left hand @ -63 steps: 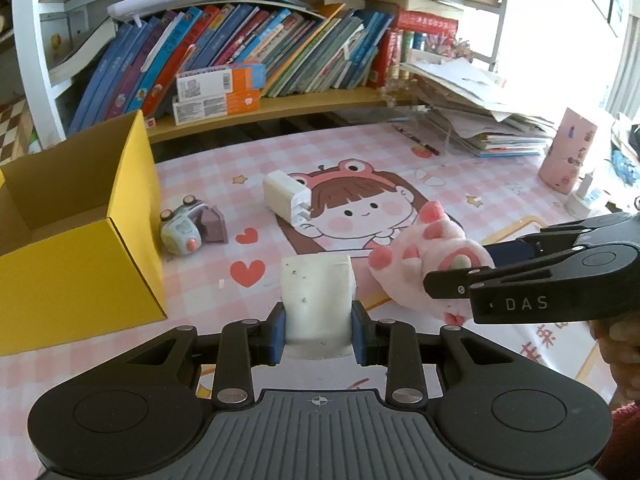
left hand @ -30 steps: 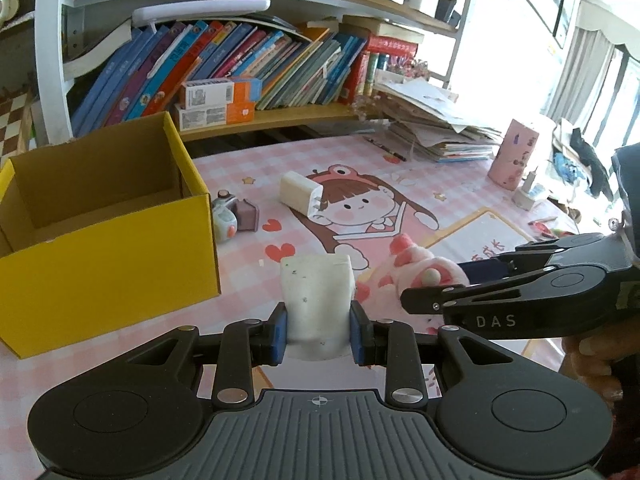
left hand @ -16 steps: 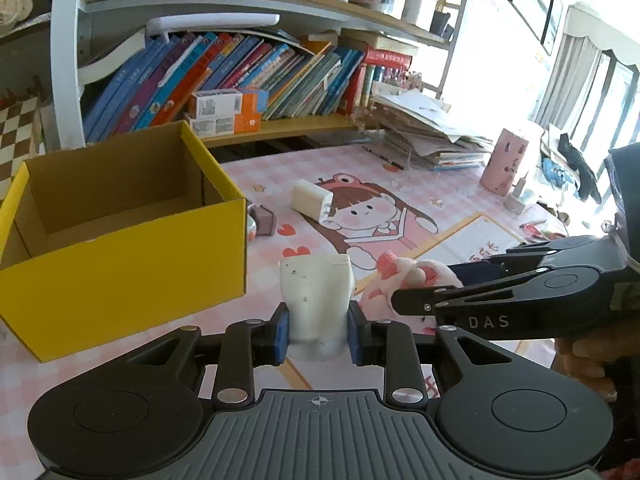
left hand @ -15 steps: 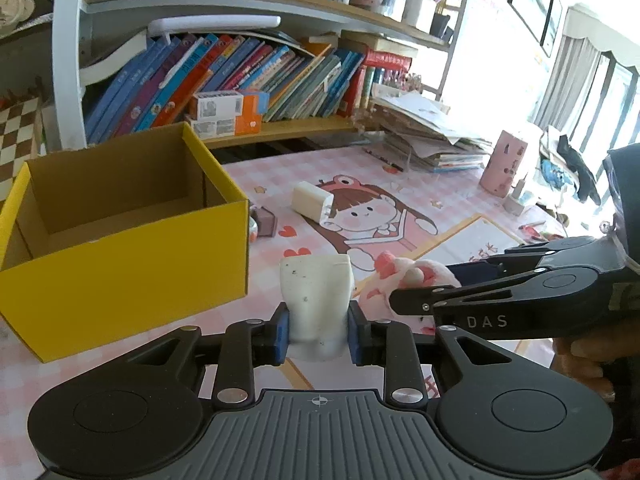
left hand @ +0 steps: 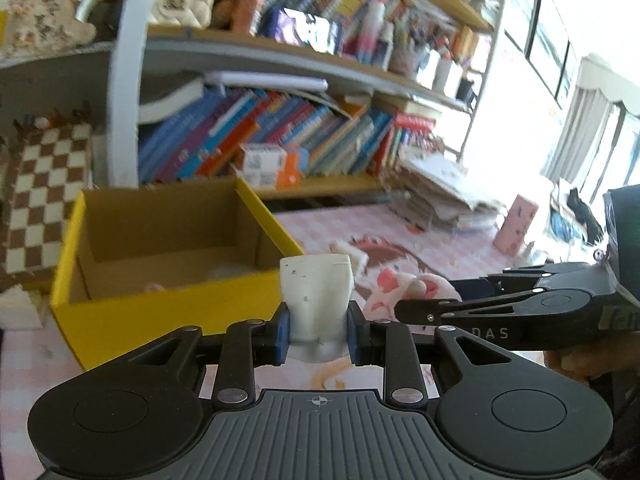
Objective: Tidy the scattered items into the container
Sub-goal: 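Lift the foam block and plush pig and carry both toward the yellow box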
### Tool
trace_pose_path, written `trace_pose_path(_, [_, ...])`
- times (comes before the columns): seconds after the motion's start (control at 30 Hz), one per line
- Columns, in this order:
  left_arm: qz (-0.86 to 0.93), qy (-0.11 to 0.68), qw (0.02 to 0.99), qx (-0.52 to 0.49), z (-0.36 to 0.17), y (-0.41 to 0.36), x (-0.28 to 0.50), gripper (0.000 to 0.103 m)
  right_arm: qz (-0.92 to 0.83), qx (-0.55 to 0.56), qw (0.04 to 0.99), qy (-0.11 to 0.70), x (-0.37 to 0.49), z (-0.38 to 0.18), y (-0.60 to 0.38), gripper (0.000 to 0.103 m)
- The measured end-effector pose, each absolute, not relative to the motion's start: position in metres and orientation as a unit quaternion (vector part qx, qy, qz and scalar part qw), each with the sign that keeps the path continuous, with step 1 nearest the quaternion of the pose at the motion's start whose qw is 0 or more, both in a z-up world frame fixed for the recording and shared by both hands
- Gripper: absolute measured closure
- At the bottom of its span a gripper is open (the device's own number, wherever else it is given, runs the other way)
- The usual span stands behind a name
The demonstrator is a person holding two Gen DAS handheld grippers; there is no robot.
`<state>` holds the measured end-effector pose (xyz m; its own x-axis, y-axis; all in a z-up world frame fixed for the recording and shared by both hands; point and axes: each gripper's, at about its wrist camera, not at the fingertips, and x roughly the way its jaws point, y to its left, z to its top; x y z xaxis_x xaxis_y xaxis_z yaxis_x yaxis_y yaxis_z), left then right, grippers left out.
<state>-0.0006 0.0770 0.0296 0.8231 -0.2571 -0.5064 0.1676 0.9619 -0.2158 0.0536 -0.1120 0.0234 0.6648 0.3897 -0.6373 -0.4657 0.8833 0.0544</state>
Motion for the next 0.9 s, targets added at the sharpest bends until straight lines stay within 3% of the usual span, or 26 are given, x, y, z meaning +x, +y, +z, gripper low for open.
trace_pose_path(0.5, [-0.071,0.203,0.974,-0.072,0.075,0.119,0.025,0.077,0.280,-0.082,0.915,0.279,0.089,0.063,-0.066,0.056])
trace_pose_path(0.9, [-0.043,0.198,0.977,-0.060,0.081,0.141,0.062,0.077,0.307,-0.112,0.913,0.244,0.127,0.077,-0.024,0.058])
